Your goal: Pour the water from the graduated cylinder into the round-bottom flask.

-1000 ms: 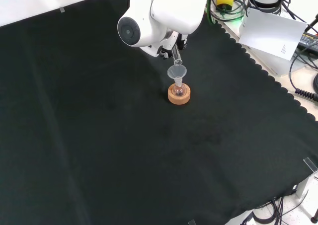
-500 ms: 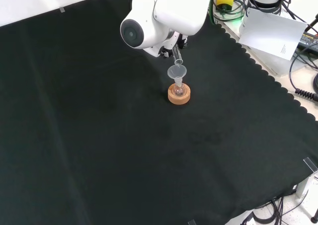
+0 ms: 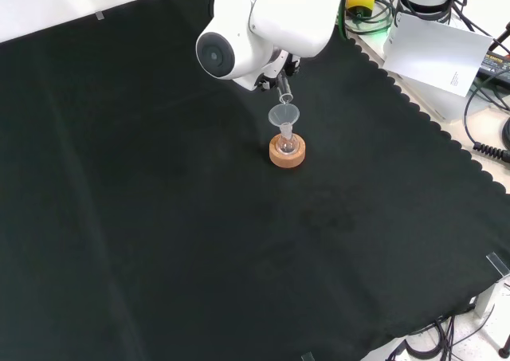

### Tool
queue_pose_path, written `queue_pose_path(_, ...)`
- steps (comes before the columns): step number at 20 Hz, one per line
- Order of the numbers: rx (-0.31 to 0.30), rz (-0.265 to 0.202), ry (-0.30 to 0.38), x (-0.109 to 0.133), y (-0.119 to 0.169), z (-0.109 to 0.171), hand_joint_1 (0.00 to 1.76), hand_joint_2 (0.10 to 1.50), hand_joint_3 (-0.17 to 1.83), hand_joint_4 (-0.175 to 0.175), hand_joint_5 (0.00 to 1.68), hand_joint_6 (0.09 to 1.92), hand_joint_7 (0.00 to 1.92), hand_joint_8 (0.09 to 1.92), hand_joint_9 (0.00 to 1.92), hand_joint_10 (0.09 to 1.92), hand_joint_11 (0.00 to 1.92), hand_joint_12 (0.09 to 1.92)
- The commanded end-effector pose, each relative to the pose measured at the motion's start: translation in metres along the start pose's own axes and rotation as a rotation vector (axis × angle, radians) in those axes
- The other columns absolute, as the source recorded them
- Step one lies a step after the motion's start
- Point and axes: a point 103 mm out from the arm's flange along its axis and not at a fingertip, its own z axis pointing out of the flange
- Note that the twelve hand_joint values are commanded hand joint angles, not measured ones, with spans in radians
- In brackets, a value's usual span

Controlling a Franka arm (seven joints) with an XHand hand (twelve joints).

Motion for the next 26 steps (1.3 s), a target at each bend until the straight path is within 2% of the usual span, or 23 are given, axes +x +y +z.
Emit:
queue_pose_path(1, 0.008, 0.014, -0.016, -0.0004, -0.0007, -0.0004, 1.28, 1.07, 0.00, -0.175, 1.07, 0.85, 1.10, 0.84, 1.51, 0.09, 1.32, 0.69)
queue_pose_path(15, 0.021, 0.051, -0.058, -0.0011, -0.0051, -0.0069, 1.28, 1.07, 0.00, -0.175, 1.07, 0.85, 1.10, 0.84, 1.51, 0.09, 1.33, 0.69)
queue_pose_path(26, 0.009, 0.047, -0.057, -0.0013, -0.0047, -0.0091, 1.28, 1.07, 0.00, -0.175, 1.07, 0.86, 1.10, 0.84, 1.51, 0.09, 1.33, 0.69)
